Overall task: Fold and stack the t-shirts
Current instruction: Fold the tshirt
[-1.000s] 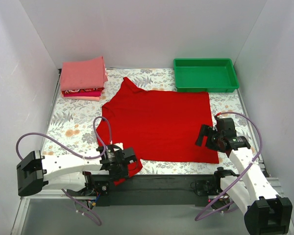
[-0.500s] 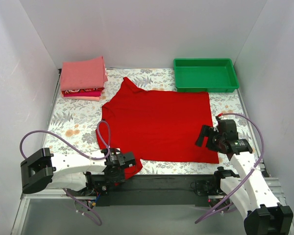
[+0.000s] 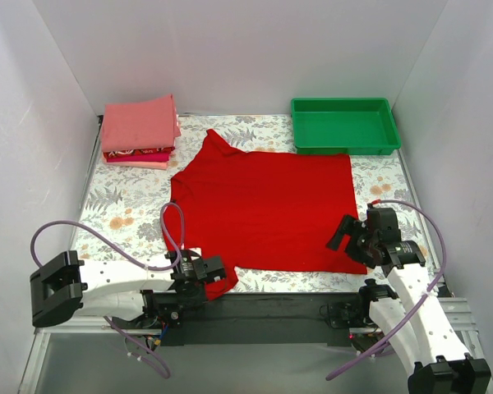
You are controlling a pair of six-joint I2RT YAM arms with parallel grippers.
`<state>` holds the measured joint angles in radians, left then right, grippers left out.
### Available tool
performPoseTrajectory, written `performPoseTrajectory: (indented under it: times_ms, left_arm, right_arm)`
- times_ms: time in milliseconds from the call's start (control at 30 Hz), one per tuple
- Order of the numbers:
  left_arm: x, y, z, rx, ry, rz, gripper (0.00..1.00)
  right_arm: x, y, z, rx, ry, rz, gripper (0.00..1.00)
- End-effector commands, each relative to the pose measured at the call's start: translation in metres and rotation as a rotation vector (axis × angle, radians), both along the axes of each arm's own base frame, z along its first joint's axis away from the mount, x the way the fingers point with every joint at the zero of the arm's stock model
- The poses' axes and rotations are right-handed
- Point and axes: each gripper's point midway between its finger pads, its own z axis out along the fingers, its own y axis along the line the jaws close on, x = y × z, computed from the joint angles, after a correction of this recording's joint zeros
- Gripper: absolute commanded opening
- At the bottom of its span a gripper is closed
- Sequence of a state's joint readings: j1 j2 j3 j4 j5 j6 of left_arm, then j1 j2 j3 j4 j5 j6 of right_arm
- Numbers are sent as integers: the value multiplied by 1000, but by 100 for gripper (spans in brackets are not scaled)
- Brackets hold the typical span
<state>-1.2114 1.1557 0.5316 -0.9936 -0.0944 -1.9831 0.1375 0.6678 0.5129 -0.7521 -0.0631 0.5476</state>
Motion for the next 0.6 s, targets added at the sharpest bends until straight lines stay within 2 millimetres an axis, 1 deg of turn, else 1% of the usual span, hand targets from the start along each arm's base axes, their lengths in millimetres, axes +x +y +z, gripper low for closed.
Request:
performPoseTrajectory:
  times_ms: [0,100,167,200,233,333,400,467,567]
  left_arm:
    - [29,-22,6,-105,-145,228,0]
    - [36,-33,17,-172,-184,203,0]
    - [40,-39,23,-208,-204,181,0]
    - [41,-40,24,-218,-207,178,0]
    - [43,-42,29,-239,-225,178,0]
    - [50,-43,38,-262,-266,185,0]
    - [54,-43,43,-273,-291,184,0]
    - [62,-47,54,-292,-332,184,0]
    - [75,-48,68,-296,-403,191,0]
  right_arm:
    - [-16,-2,-5,15,80,-59,98]
    - [-25,-7,-10,1,126,-101,98]
    - [-26,-8,-14,5,139,-137,98]
    - [-27,-8,-17,12,146,-150,98]
    - [-31,-8,-27,14,170,-164,98]
    - [-23,-8,-28,19,151,-188,96]
    - [-21,-7,-32,30,155,-208,92]
    - [-16,-5,-36,48,157,-224,88]
    - [-18,-1,-43,69,192,-224,85]
